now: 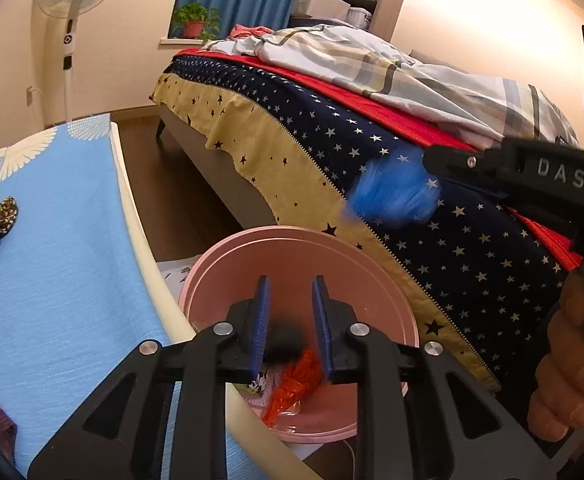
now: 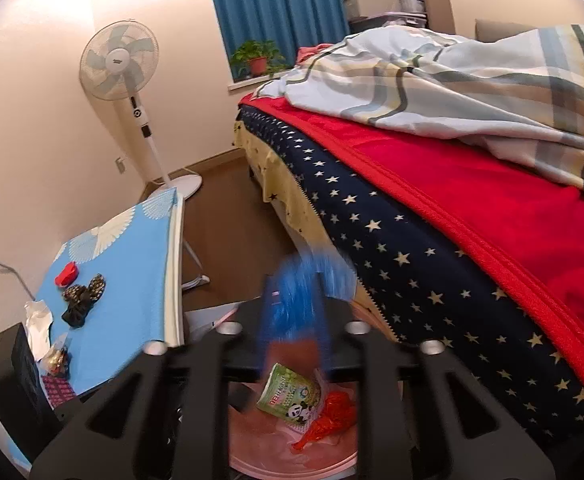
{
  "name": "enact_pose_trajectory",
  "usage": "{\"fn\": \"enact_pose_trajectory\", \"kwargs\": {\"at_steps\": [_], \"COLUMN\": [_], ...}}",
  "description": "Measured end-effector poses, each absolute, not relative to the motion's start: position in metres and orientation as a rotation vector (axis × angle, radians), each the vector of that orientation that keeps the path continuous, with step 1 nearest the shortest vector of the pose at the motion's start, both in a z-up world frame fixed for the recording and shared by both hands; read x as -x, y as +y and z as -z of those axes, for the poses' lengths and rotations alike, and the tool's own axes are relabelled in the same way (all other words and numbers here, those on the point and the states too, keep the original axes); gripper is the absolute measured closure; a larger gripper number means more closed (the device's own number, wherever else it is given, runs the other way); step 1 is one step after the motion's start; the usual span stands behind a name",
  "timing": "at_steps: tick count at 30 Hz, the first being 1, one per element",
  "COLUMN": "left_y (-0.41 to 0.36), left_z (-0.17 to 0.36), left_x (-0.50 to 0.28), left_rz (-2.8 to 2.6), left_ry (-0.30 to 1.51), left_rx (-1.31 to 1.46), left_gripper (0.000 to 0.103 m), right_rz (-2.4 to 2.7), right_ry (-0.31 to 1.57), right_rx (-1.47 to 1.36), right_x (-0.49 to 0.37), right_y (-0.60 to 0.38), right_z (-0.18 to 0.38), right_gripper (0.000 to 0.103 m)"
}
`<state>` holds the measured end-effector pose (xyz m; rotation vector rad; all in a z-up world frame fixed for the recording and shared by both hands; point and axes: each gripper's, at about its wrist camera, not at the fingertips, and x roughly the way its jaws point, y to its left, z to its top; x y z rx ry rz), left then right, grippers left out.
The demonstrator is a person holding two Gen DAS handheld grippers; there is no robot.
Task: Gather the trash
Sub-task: 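Carry the blue bag and black strap to the pink bin and release, then move both open grippers back over the table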
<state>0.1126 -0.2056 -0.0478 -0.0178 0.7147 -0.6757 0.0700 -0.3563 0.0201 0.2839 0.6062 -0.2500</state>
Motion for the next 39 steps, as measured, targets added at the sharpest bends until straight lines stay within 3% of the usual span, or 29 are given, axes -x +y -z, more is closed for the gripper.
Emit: {"fn": "enact_pose_trajectory", "kwargs": {"at_steps": [16, 29, 39], "left_y": [-0.175, -0.1, -0.026], "left_z": [0.033, 0.014, 0.008], "left_x": [-0.106, -0.097, -0.105], "left_rz": [0.607, 0.438, 0.16], "left_ry": [0.672, 0.603, 0.566], "left_rx": [0.016, 0.083, 0.208], "left_gripper": [0.081, 0.081, 0.081], "right_rz": [0.218, 0.035, -0.102], "right_ry": [0.567, 0.497, 0.484], "right_rx": [-0.295, -0.256, -0.273], "right_x": [-0.066, -0.062, -0.075], "right_y": [-0.35, -0.298, -0.257], "right_z": [-0.027, -0.036, -0.034], "right_gripper": [0.072, 0.072, 0.082]}}
